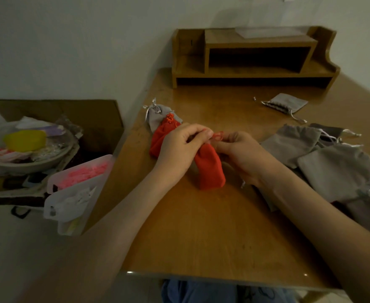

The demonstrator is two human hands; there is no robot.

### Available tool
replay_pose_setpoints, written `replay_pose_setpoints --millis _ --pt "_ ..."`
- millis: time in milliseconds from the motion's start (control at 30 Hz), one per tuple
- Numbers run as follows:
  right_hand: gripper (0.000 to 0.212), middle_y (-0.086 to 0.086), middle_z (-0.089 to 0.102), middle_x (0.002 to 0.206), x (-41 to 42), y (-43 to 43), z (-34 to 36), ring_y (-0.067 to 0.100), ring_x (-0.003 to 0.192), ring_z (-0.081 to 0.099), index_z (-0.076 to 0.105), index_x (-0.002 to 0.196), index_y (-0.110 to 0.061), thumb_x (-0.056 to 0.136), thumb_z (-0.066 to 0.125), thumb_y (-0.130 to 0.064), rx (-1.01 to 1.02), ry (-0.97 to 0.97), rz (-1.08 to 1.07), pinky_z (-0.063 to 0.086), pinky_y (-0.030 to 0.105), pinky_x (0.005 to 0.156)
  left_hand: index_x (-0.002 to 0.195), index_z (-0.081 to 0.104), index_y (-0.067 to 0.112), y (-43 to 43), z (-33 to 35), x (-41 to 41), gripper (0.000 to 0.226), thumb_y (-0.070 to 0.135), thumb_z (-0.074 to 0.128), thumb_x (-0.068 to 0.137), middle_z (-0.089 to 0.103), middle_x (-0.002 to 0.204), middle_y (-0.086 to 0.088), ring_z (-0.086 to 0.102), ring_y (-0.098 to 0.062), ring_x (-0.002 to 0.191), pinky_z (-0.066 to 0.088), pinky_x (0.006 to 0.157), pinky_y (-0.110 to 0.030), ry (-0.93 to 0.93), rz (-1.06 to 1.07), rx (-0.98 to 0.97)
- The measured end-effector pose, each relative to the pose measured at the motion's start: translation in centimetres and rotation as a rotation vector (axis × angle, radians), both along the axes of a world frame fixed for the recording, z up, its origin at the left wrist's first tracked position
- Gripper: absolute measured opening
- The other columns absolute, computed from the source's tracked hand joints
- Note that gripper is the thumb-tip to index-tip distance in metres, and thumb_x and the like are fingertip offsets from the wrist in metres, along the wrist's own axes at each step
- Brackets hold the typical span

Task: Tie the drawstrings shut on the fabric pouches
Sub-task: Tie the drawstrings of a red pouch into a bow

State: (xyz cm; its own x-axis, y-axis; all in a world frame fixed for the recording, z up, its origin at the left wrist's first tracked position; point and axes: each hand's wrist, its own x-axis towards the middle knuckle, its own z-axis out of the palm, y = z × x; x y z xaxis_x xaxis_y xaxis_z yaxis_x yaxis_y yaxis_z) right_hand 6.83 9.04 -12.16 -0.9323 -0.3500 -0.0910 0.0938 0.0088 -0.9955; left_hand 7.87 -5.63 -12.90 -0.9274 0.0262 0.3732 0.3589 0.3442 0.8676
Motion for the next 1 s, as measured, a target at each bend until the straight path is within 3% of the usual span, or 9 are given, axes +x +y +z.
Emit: replay_pose_setpoints --millis 67,233,367,600,700,800,867,933,1000 --pt "0.018 0.016 0.066 0.086 0.0 -0.1 -0.1 0.026 0.078 0.058 0.066 0.097 0.004 0.090 0.059 -0.011 -0.014 0.016 0.001 0.048 0.038 0.077 0.090 0.072 0.022 0.0 0.0 0.0 0.011 0.022 0.061 0.092 0.069 0.093 -0.005 0.064 -0.012 0.090 0.051 0.088 -0.035 -0.018 -0.019 0.040" --pt "0.017 0.009 0.067 0.084 0.0 0.4 0.5 0.013 0.072 0.062 0.063 0.093 -0.001 0.088 0.055 -0.014 -0.270 -0.017 0.139 0.051 0.022 0.067 0.083 0.069 0.013 0.0 1.3 -0.1 0.014 0.019 0.057 0.085 0.066 0.074 0.003 0.059 -0.004 0.069 0.047 0.067 -0.016 -0.330 -0.272 0.576" --pt "0.016 0.010 0.065 0.079 0.1 0.2 0.8 0.011 0.062 0.063 0.060 0.088 -0.001 0.088 0.046 -0.009 -0.363 -0.034 0.164 0.050 0.018 0.055 0.068 0.072 0.018 -0.4 2.0 -0.1 0.021 0.020 0.055 0.081 0.059 0.068 0.003 0.051 -0.005 0.063 0.044 0.060 -0.014 -0.390 -0.458 0.696" --pt "0.019 0.005 0.065 0.074 -0.3 1.0 0.8 0.009 0.055 0.058 0.058 0.089 -0.004 0.076 0.052 -0.016 -0.232 -0.109 0.200 0.048 0.017 0.049 0.080 0.070 0.010 -1.3 2.2 0.0 0.009 0.008 0.061 0.080 0.068 0.070 0.008 0.057 0.000 0.064 0.044 0.062 -0.013 -0.383 -0.387 0.422" --pt "0.006 0.004 0.063 0.073 -0.2 0.9 0.6 0.009 0.057 0.058 0.056 0.085 -0.008 0.085 0.050 -0.008 -0.179 -0.068 0.196 0.048 0.017 0.051 0.081 0.059 0.008 -1.5 2.1 0.0 0.014 -0.004 0.058 0.086 0.068 0.070 0.009 0.055 0.000 0.062 0.045 0.063 -0.014 -0.355 -0.322 0.323" --pt "0.013 0.005 0.061 0.078 -0.2 1.0 0.3 0.012 0.065 0.058 0.056 0.087 -0.012 0.095 0.047 -0.007 -0.050 -0.016 0.185 0.048 0.021 0.059 0.077 0.056 0.011 -1.7 1.9 -0.1 0.019 -0.005 0.060 0.086 0.068 0.076 0.005 0.059 -0.002 0.071 0.047 0.069 -0.014 -0.306 -0.307 0.209" --pt "0.012 0.004 0.060 0.080 -0.4 0.8 -0.1 0.012 0.067 0.056 0.056 0.089 -0.014 0.097 0.048 -0.012 0.103 0.048 0.151 0.046 0.022 0.062 0.077 0.059 0.015 -1.8 1.4 -0.3 0.018 0.000 0.064 0.086 0.066 0.082 -0.006 0.059 -0.011 0.078 0.048 0.077 -0.025 -0.257 -0.256 0.085" --pt "0.011 0.003 0.058 0.079 -0.5 0.6 -0.3 0.012 0.069 0.054 0.055 0.090 -0.014 0.098 0.048 -0.013 0.203 0.094 0.108 0.044 0.024 0.066 0.075 0.062 0.023 -1.7 1.0 -0.3 0.019 0.008 0.067 0.085 0.063 0.076 -0.009 0.055 -0.014 0.071 0.046 0.071 -0.029 -0.185 -0.184 -0.090" --pt "0.012 0.002 0.057 0.078 -0.6 0.3 -0.5 0.014 0.072 0.053 0.054 0.090 -0.013 0.098 0.047 -0.012 0.240 0.119 0.085 0.042 0.027 0.072 0.076 0.061 0.022 -1.5 0.8 -0.1 0.017 0.009 0.066 0.086 0.058 0.069 0.000 0.049 -0.003 0.061 0.040 0.060 -0.018 -0.096 -0.113 -0.272"
